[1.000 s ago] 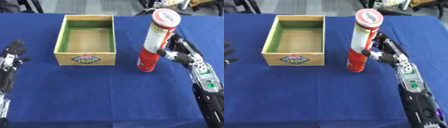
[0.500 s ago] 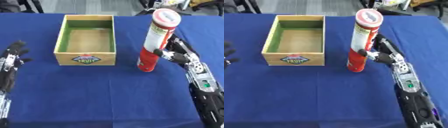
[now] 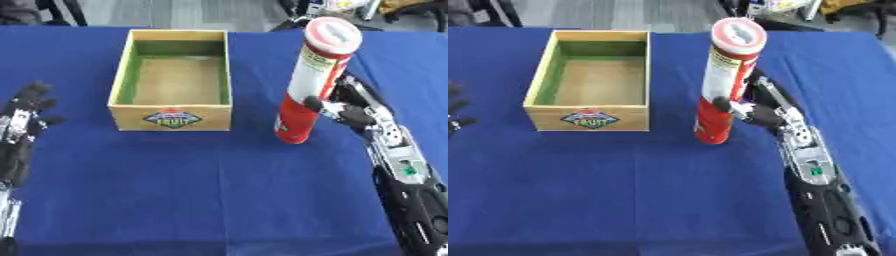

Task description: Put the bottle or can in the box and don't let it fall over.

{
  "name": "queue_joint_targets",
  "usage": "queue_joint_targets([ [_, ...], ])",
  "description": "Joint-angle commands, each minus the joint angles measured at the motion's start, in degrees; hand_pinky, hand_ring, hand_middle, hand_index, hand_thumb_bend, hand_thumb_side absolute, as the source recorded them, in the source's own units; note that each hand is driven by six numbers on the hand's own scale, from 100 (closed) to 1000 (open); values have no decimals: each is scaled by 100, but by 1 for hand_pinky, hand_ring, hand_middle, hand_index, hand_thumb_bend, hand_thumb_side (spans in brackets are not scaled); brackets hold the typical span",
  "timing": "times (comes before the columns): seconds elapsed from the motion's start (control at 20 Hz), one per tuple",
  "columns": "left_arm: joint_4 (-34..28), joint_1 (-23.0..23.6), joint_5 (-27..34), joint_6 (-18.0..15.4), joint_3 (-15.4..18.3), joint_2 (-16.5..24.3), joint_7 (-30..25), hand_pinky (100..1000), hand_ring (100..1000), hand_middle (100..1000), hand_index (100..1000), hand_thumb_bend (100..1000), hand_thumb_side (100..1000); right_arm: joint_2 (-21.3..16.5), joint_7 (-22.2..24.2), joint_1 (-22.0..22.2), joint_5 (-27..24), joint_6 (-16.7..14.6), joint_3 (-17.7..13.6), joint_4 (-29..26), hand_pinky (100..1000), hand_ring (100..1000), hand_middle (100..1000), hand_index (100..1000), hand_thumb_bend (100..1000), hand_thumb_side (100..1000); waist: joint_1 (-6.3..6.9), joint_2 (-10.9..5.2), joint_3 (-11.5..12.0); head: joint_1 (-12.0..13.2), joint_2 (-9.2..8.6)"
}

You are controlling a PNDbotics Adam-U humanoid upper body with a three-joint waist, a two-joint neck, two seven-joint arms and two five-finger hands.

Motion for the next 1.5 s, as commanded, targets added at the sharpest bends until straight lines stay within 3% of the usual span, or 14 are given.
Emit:
queue_joint_targets([
  [0.05, -127, -23, 21, -3, 12, 66, -15, 777, 904, 898, 947, 370, 812, -2, -39, -79, -107, 13, 8, -127, 842, 949, 932, 980, 719, 404, 22, -59, 1, -14, 10],
  [0.6, -135, -16, 24, -9, 12, 63, -24, 778, 904, 898, 947, 369, 812, 68, -60, -68, -354, 50, 25, -148, 836, 942, 926, 972, 710, 415, 33, -56, -4, -29, 10],
  [1.5, -147, -31, 34, -17, 2, 63, -48, 779, 905, 899, 947, 366, 813, 200, -6, -100, -272, 40, 98, -204, 832, 938, 921, 960, 706, 397, 50, -50, 8, -44, 10],
])
